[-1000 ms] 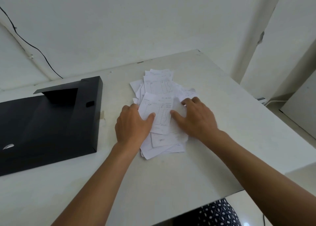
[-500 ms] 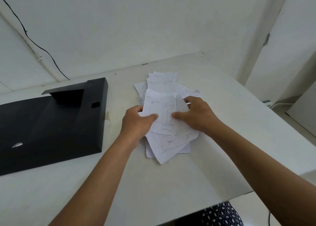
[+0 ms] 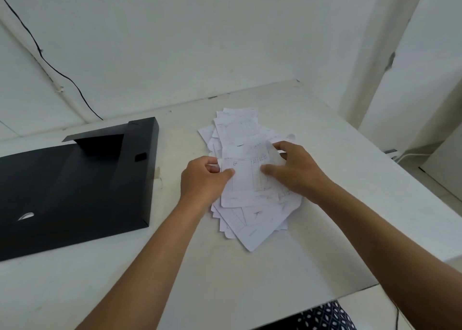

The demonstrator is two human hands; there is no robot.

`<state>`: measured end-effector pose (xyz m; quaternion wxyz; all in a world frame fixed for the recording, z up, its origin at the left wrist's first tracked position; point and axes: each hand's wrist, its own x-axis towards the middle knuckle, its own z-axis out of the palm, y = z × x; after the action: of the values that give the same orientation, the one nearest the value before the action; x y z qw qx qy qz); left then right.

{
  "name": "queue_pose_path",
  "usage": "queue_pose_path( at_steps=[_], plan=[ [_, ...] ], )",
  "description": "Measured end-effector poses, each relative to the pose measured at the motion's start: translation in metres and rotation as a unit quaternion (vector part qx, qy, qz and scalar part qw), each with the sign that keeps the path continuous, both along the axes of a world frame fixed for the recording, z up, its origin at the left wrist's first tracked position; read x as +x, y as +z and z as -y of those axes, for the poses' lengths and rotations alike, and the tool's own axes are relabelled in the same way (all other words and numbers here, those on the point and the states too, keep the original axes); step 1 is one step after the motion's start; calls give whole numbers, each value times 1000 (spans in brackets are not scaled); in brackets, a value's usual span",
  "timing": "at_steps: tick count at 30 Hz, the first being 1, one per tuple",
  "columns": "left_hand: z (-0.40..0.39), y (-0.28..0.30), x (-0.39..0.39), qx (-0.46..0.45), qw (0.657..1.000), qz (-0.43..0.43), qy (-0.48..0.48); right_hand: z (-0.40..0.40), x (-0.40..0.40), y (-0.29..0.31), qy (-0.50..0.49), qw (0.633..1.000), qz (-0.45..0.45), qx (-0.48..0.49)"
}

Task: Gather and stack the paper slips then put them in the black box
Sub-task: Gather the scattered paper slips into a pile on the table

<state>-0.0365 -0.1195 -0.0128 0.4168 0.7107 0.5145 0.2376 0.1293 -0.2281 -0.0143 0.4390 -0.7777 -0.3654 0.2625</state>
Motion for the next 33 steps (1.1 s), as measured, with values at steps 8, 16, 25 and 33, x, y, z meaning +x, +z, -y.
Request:
queue_pose_path(
  at_steps=[8,16,25,33],
  plan=[
    [-4,15,-1,-122,984,130,28,5,-1,15,4,994,-9,110],
    [-13,25,-4,-272,948,157,-46,3,9,21,-12,995,-75,62],
    [-1,22,-5,-125,980,153,-13,8,3,17,9,983,-106,149],
    [-21,40,30,-126,960,241,66,-26,8,29,-80,984,-120,105]
  ],
)
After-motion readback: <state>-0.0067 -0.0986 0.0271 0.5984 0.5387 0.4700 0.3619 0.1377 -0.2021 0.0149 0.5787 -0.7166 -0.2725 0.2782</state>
